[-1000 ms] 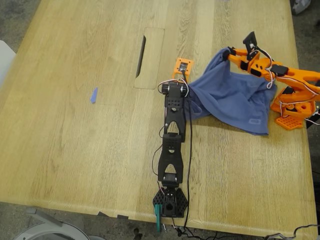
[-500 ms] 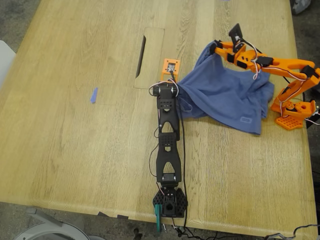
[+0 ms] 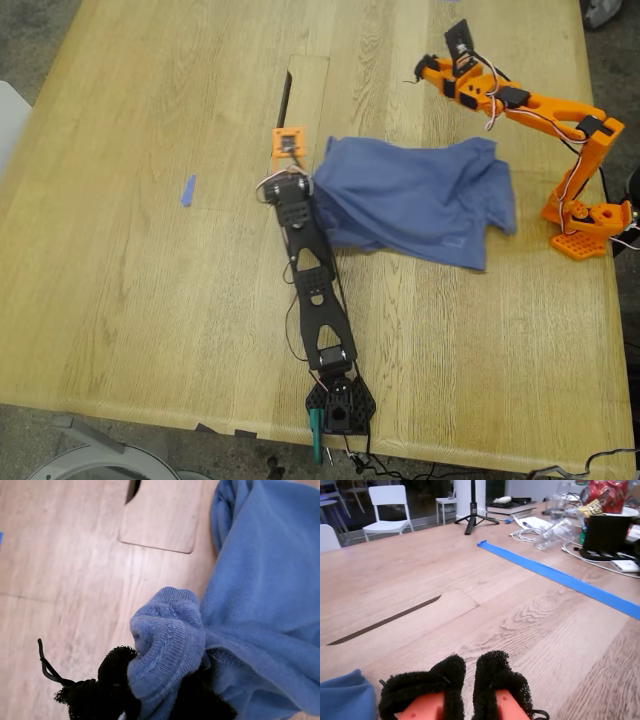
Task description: Fold a T-shirt
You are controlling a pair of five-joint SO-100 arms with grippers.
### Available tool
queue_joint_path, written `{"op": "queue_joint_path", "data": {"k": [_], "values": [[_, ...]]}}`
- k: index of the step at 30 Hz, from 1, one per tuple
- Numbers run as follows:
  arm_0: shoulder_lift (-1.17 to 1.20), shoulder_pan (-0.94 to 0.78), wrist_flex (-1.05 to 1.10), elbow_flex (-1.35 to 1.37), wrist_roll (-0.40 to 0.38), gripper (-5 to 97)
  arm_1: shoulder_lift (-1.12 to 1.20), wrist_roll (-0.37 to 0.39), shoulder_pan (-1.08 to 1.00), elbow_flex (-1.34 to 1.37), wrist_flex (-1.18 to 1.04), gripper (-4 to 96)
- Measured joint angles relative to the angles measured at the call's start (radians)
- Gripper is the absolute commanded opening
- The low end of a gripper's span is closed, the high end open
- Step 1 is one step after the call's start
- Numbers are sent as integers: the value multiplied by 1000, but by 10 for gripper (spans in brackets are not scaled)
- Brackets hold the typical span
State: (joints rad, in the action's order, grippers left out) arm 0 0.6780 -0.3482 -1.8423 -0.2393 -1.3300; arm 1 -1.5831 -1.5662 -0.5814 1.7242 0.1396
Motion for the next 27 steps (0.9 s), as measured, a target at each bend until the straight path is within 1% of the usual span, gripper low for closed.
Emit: {"op": "queue_joint_path", "data": {"k": [8,18,21,22,27], "values": [[0,-11,0,-5,0,0,21,0,40,-14,0,46],[0,-11,0,-6,0,0,21,0,31,-14,0,45],[0,-9,0,-6,0,0,21,11,34,-14,-8,52],[0,-6,0,-6,0,0,21,18,38,-14,-23,94],[0,17,0,-6,0,0,21,46,77,-18,-135,199]]}}
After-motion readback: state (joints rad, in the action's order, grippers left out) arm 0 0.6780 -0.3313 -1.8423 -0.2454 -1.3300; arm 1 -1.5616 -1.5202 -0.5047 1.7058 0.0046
